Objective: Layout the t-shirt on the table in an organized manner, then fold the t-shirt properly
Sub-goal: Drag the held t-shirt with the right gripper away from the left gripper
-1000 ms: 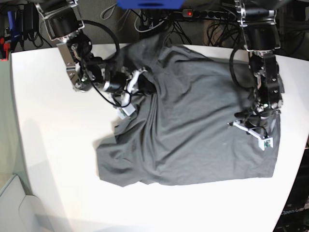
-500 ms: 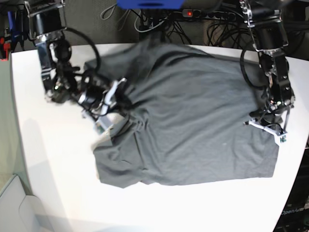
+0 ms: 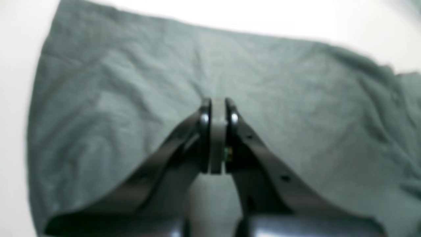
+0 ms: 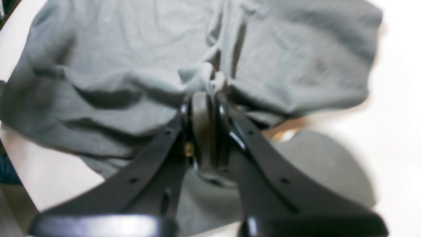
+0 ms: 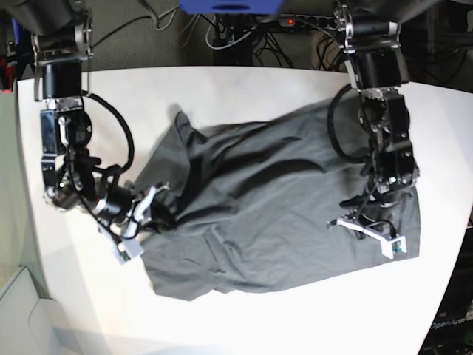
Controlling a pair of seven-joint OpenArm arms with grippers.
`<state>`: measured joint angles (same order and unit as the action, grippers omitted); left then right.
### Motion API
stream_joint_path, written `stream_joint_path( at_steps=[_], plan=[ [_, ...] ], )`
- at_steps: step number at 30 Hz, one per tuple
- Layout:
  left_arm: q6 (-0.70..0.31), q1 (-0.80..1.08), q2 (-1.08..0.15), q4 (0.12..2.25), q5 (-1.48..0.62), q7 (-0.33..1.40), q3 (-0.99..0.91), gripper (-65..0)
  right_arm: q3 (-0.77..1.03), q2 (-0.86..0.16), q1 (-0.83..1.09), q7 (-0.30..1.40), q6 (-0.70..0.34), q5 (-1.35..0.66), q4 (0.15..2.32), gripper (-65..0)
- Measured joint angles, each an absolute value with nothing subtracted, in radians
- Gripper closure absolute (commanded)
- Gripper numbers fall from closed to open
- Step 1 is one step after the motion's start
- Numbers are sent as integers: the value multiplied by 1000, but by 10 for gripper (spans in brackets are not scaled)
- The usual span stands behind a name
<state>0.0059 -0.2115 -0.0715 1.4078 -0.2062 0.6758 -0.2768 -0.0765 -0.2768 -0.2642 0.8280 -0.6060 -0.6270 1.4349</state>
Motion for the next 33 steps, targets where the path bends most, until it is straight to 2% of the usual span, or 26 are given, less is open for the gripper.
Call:
stream_joint_path(
  at_steps=[7, 9, 13, 15, 19, 28, 33],
  plan=[
    [4, -240, -64, 1344, -211, 667, -260, -1, -81, -274, -183, 831, -606, -618, 1420, -66],
    [4, -244, -64, 1338, -213, 668, -260, -1, -81, -274, -194, 829, -606, -619, 1406, -127],
    [5, -242, -66, 1337, -213, 669, -261, -1, -81, -275, -189, 828, -606, -621, 1399, -319],
    [4, -242, -66, 1334, -213, 669, -261, -1, -80, -280, -169, 828, -606, -625, 1412, -361],
    [5, -241, -67, 1333, -213, 665, -261, -1, -74, -319, -96, 832, -605, -618, 1513, -360],
    [4, -234, -51, 1336, -213, 673, -265, -1, -1, -284, 29, 831, -606, -624, 1648, -359],
    [-4, -159, -17, 1396, -221, 728, -246, -1, 59, -282, 46, 823, -606, -627, 1658, -287]
  ],
)
